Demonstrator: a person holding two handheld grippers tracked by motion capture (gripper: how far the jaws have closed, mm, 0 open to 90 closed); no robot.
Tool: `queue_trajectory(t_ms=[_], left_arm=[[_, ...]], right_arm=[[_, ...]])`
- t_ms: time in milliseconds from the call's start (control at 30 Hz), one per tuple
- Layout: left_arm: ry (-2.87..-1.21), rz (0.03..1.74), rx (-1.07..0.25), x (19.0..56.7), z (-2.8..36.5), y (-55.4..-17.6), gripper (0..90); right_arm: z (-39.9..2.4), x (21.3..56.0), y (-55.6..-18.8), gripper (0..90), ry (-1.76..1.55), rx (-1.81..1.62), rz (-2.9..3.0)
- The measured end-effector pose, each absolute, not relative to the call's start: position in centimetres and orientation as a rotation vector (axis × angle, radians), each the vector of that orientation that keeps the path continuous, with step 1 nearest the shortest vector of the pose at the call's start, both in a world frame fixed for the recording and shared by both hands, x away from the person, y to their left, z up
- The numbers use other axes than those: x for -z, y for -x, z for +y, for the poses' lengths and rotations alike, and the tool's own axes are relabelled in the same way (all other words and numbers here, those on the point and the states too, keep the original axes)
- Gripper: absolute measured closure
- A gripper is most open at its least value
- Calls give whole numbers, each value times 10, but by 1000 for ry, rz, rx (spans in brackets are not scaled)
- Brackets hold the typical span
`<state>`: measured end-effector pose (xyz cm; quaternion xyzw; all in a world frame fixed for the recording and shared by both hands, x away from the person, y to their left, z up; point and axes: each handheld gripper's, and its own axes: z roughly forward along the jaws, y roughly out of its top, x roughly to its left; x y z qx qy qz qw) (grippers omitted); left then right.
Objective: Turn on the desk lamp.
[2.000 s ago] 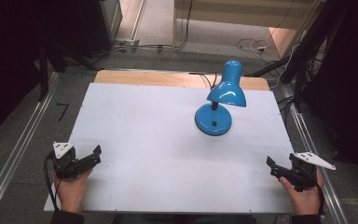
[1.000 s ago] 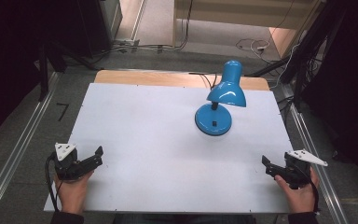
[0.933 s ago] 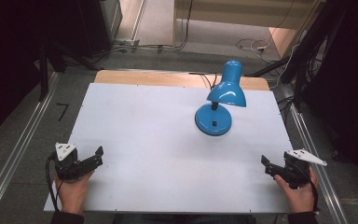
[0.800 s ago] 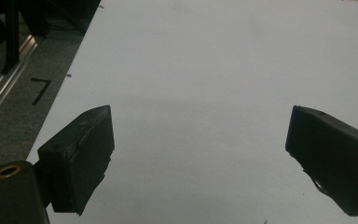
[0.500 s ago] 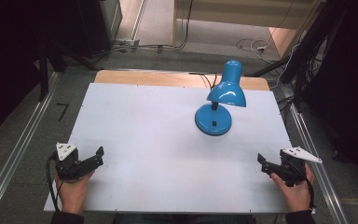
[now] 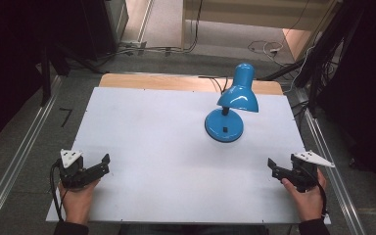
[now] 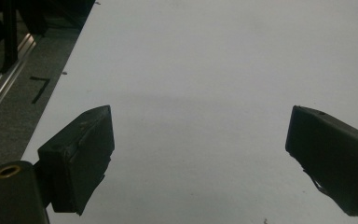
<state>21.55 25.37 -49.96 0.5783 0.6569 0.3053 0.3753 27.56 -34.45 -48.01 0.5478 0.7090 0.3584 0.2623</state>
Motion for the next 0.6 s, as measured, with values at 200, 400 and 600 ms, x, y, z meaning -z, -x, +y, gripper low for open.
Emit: queue_trajectory(t_ms=[200,400,600], left_arm=[[-1482,1679,-782,500,254,-216,83],[-1485,1676,-781,500,253,-216,83],[-1479,1679,-780,499,254,-215,83]], right_arm=[[-340,479,-279,105,-1465,-979,1924],[-333,479,-284,106,-1458,-985,1938],[-329,479,-288,108,-1453,-1004,1943]])
